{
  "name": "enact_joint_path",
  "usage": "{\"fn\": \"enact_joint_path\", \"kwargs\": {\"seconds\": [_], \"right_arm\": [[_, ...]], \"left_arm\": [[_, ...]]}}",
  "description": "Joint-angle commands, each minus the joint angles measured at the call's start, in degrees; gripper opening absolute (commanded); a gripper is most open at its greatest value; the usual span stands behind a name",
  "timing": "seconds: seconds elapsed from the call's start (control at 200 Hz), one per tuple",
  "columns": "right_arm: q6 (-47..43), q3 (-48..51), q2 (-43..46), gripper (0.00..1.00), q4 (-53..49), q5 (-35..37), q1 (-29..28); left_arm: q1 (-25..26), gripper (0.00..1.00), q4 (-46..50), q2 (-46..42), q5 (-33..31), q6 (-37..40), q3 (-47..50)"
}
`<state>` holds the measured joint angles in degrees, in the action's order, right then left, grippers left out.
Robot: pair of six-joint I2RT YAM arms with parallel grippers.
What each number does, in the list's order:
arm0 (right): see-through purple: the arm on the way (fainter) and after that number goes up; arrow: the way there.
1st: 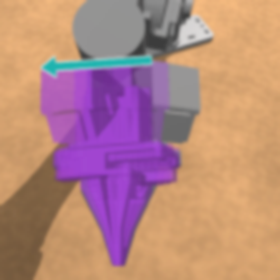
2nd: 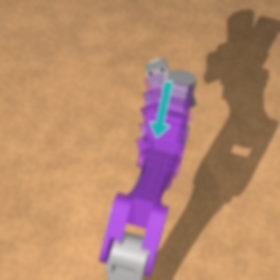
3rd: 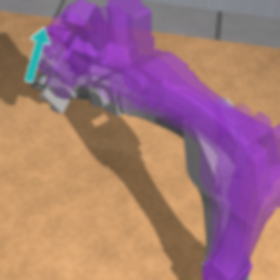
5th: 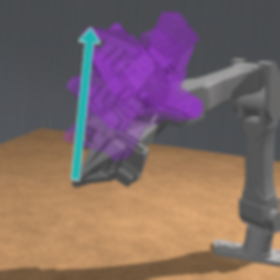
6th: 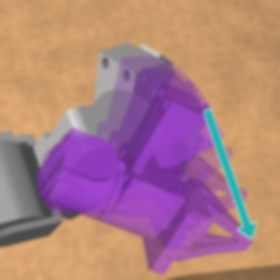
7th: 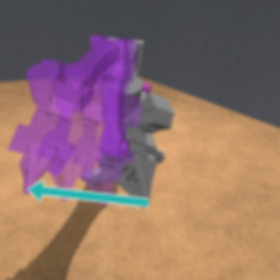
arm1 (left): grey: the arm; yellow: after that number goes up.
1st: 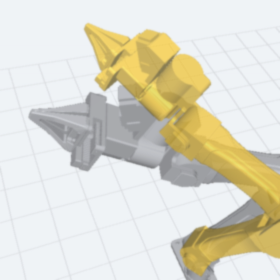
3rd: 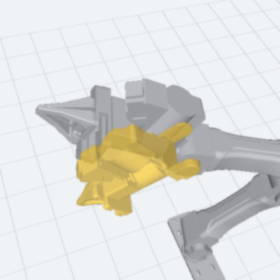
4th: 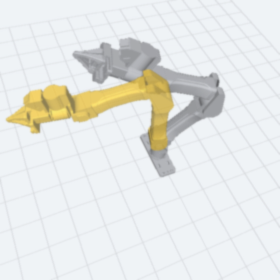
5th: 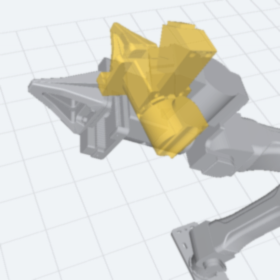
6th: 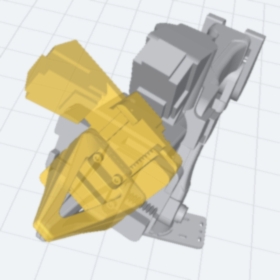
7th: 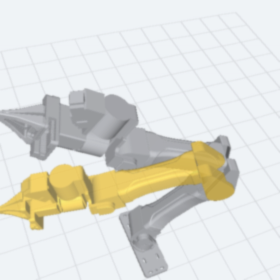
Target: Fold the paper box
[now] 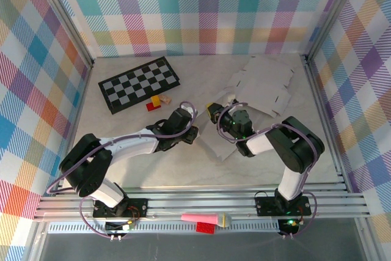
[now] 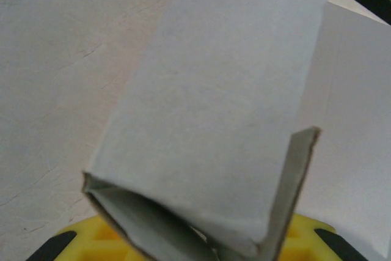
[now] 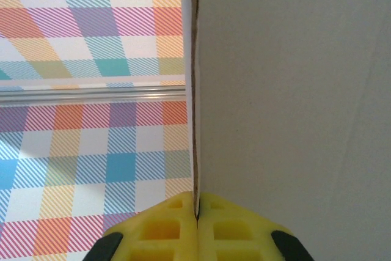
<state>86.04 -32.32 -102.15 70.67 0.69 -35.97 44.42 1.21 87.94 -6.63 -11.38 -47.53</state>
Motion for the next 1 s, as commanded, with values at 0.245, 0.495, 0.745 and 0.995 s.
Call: {"fn": "enact_joint_path", "kwargs": {"seconds": [0.245,0.495,0.745,0.995], "right_arm": [[0.0,1.2,-2.1,0.0,3.1,2.9,-2.8],[1.1,0.8,-1.1,0.0,1.6,4.4,-3.7],[1.7,0.3,0.2,0.0,-0.6,5.0,-4.2],[2.7,-0.4,1.6,0.0,-3.7,5.8,-5.1]], "left_arm": [[3.9,0.25,-5.5,3.9,-11.3,-9.1,0.3],[6.6,0.17,-4.6,6.9,-18.1,-12.3,-2.3],[8.3,0.05,-0.8,9.3,-22.8,-15.4,-5.8],[9.3,0.0,3.8,10.9,-28.0,-18.8,-9.2]]}}
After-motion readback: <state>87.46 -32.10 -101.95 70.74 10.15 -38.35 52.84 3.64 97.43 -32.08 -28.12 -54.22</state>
